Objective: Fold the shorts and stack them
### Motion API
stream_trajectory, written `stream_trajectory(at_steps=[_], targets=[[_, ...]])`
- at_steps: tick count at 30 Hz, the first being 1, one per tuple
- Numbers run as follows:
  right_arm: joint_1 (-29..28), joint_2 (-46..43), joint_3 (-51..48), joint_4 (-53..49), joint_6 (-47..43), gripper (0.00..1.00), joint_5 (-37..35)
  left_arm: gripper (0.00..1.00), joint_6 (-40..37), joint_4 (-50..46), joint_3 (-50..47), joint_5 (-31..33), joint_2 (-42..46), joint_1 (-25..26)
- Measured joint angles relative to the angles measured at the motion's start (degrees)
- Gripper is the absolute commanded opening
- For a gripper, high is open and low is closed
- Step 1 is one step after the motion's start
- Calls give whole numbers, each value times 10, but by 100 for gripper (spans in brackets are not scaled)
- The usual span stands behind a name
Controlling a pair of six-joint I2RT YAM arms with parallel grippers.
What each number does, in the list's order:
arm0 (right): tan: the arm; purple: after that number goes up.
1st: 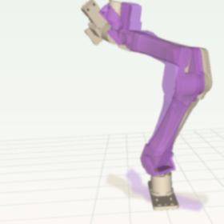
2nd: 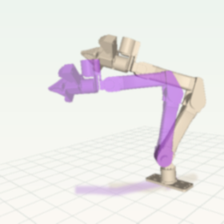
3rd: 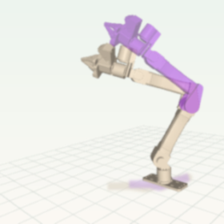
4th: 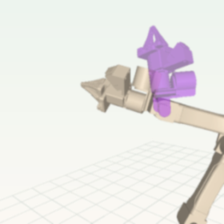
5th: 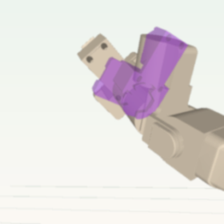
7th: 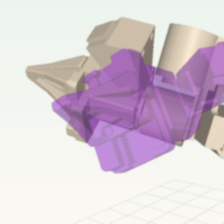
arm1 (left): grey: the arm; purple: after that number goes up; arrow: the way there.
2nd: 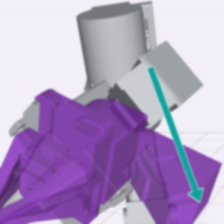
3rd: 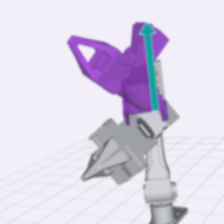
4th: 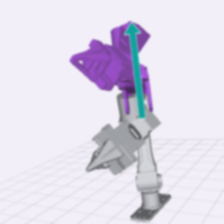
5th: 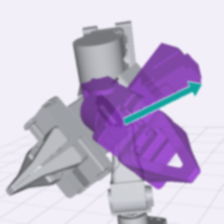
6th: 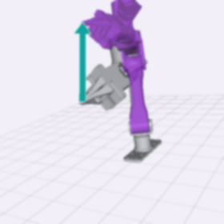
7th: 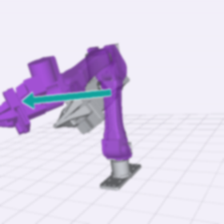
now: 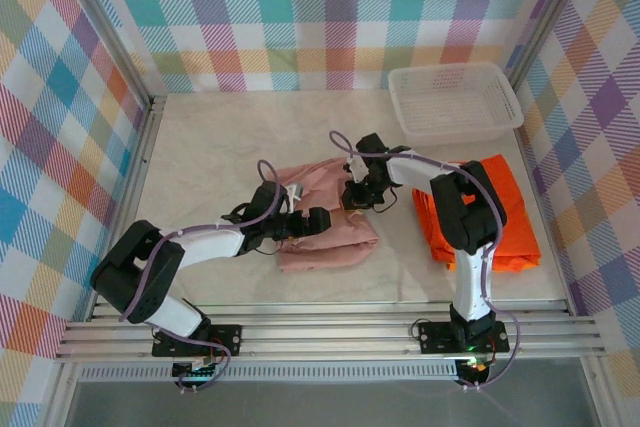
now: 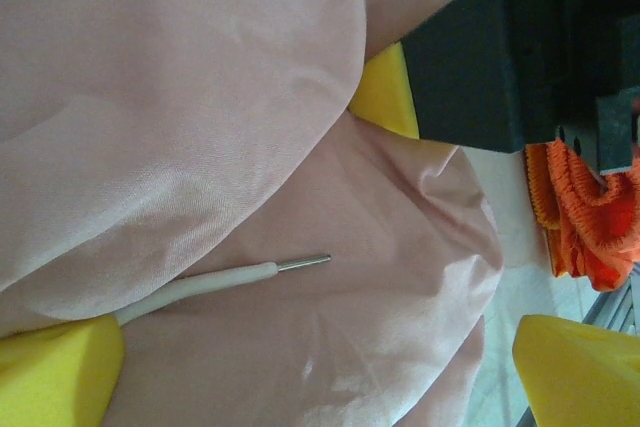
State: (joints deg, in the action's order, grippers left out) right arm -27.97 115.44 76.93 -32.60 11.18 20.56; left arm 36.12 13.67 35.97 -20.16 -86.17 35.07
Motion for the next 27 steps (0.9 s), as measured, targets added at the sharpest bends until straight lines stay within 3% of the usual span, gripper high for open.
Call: stream_trajectory(at_steps=[5, 12, 19, 27], targets=[[-4, -14, 1, -20, -2, 0, -30, 100, 14, -51, -7, 22, 68, -5], [-12, -103, 51, -140, -16, 0, -116, 100, 18, -112, 10, 67, 203, -31], [-13, -193, 123, -281, -21, 0, -200, 100, 20, -122, 25, 73, 198, -40], [-13, -202, 186, -416, -21, 0, -290, 100, 31, -121, 25, 62, 170, -41]])
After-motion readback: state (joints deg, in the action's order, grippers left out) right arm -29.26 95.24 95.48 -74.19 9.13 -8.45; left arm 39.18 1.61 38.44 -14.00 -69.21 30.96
